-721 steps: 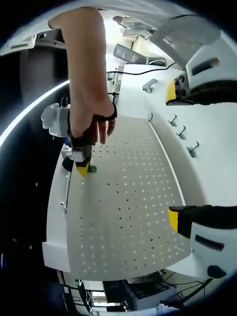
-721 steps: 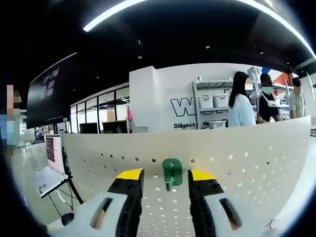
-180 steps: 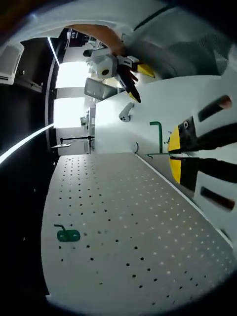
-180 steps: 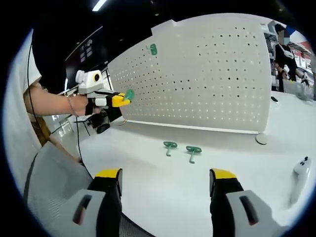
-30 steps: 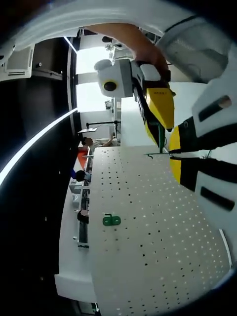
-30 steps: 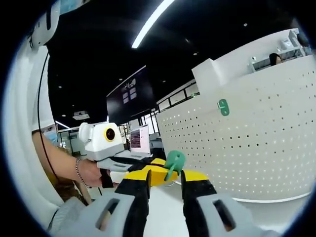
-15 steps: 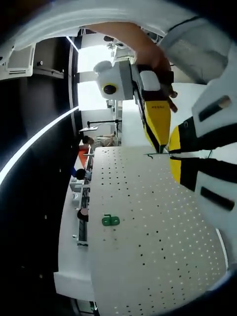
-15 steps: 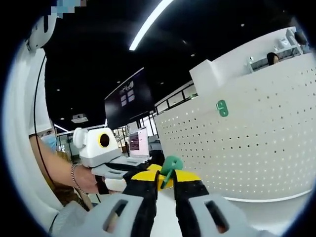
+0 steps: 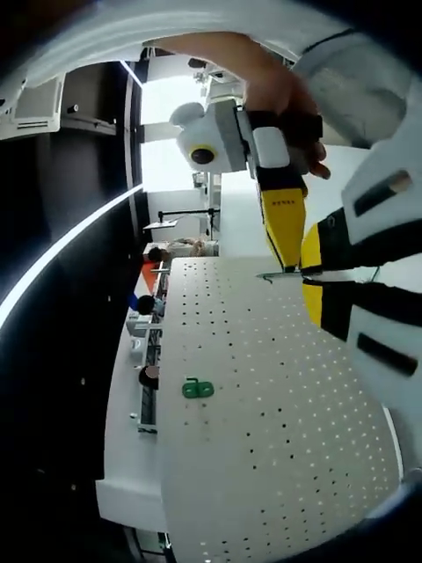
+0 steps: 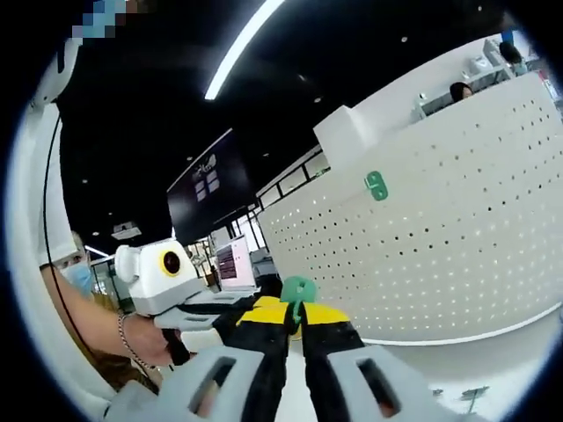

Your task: Insert the hook assembly into the mounting plate slot until the hook locks in place.

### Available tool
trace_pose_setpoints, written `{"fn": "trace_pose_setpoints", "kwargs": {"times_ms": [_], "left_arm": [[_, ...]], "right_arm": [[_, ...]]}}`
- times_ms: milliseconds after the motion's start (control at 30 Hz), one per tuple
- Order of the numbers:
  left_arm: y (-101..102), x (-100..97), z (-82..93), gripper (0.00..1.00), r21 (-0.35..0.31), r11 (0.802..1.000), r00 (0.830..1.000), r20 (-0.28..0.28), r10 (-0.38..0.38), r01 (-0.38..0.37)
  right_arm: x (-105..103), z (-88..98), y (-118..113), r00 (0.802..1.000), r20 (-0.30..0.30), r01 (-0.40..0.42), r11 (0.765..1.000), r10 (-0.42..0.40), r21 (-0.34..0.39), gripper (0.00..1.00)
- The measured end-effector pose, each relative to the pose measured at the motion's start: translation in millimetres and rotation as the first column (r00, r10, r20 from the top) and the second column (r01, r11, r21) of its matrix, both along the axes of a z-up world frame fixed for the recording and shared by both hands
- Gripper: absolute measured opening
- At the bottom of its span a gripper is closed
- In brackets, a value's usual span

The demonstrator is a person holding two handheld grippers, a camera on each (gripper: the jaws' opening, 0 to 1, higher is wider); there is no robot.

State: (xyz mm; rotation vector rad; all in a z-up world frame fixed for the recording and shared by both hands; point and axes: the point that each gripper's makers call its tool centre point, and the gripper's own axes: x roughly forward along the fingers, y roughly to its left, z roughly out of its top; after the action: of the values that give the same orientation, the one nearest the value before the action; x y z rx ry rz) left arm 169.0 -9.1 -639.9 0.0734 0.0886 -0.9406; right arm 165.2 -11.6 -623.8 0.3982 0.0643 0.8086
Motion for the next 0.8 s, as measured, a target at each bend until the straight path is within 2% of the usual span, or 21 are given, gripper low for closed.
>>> {"fn": "trace_pose_setpoints", "kwargs": {"times_ms": [233,300,467,667,800], "left_arm": [[-0.4,0.3,-1.1,0.03,0.008,1.0,1.0,0.003,0.009,-0.009],[-0.5,0.4,-0.9,0.03,0.004,1.0,1.0,0.002,0.012,-0.012],[-1.1,0.3,-2.5,0.03,0.0,1.0,1.0,-0.01,0.013,-0.013],[-2.2,0.6,-0.7,0.03,0.0,1.0,1.0,-0.003,0.012,-0.012],[-2.2,1.2,1.0,0.03,-0.004,1.0,1.0,0.003,0.014,-0.014]], "right_arm": [[0.1,-1.3,-0.2,1.0,-0.012,0.012,1.0,-0.012,0.006,0.02],[0.0,-1.0,-0.4,1.0,-0.027,0.012,0.999,-0.011,0.031,0.02],[0.2,-2.3,-0.2,1.0,-0.008,0.018,1.0,-0.018,-0.008,0.01],[1.2,-1.1,-1.4,1.0,-0.018,0.016,1.0,-0.017,-0.013,0.0],[1.0,1.1,-0.9,1.0,-0.004,0.021,1.0,-0.021,-0.022,0.0]]}}
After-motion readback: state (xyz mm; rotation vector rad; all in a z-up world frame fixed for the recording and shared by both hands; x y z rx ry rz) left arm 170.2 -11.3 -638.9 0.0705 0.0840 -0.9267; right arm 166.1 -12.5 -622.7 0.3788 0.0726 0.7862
